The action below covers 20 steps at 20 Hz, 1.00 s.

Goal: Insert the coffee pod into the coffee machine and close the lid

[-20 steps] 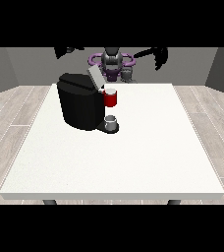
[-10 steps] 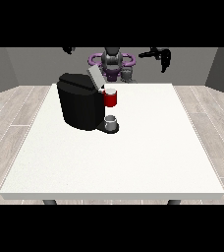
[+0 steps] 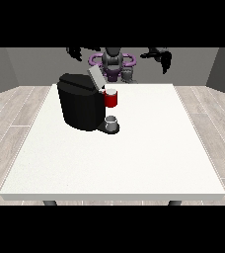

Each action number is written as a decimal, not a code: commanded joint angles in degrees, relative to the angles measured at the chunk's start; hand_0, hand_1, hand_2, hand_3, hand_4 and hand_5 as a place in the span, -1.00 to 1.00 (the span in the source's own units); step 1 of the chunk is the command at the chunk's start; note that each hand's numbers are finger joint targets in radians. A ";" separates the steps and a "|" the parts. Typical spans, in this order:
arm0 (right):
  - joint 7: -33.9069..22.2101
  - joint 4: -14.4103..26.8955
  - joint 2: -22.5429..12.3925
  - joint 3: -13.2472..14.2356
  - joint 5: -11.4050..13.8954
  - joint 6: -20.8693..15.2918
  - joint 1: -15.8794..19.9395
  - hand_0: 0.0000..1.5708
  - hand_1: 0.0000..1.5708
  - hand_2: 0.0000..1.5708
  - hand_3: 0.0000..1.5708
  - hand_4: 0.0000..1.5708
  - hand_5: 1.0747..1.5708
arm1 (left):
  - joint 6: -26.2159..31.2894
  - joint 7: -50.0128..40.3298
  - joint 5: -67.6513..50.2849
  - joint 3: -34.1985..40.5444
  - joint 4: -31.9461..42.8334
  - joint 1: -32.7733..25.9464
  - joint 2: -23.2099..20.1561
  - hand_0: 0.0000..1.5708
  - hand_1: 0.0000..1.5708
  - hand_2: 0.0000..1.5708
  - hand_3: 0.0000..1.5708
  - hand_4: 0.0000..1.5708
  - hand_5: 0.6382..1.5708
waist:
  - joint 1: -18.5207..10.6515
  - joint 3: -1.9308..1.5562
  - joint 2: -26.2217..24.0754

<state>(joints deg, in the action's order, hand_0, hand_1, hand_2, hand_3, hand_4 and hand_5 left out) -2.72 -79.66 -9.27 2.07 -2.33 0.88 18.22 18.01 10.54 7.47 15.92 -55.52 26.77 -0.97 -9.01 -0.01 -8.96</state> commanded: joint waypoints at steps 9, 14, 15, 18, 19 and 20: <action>6.16 11.90 -0.88 3.61 0.08 1.87 3.83 -1.00 -1.00 -1.00 -1.00 -1.00 1.00 | -1.51 -7.16 -7.08 -3.11 -16.71 -7.61 -0.15 -1.00 -1.00 -1.00 -1.00 -1.00 1.00 | -1.67 -0.01 5.87; 3.07 11.12 2.44 1.05 1.12 -0.19 10.68 -1.00 -1.00 -1.00 -1.00 -1.00 1.00 | -2.67 -5.82 -7.09 -3.41 -17.32 -9.25 -2.97 -1.00 -1.00 -1.00 -1.00 -1.00 1.00 | 2.22 0.02 8.61; 4.75 15.51 -0.64 4.08 0.38 1.25 12.45 -1.00 -1.00 -1.00 -1.00 -1.00 1.00 | -3.92 -8.59 -6.48 -6.86 -21.91 -11.00 0.68 -1.00 -1.00 -1.00 -1.00 -1.00 1.00 | -0.93 0.00 8.64; 4.78 14.10 1.24 1.66 1.92 1.18 11.59 -1.00 -1.00 -1.00 -1.00 -1.00 1.00 | -2.49 -8.39 -8.41 -4.75 -22.17 -13.00 -3.36 -1.00 -1.00 -1.00 -1.00 -1.00 1.00 | 1.88 0.01 8.35; 5.88 14.69 1.58 0.70 3.15 1.09 11.19 -1.00 -1.00 -1.00 -1.00 -1.00 1.00 | -3.08 -10.59 -9.20 -4.66 -23.08 -11.49 -3.27 -1.00 -1.00 -1.00 -1.00 -1.00 1.00 | 2.18 0.01 8.49; 3.91 15.83 -1.17 3.27 1.64 2.52 14.47 -1.00 -1.00 -1.00 -1.00 -1.00 1.00 | -2.98 -9.11 -8.45 -6.02 -24.16 -13.64 -2.38 -1.00 -1.00 -1.00 -1.00 -1.00 1.00 | 0.95 0.01 8.86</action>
<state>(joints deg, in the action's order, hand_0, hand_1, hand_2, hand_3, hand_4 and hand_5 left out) 1.74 -65.68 -9.16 4.56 -1.15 2.77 29.57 15.01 2.45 -0.28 10.95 -76.76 15.29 -3.11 -7.82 -0.01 -0.64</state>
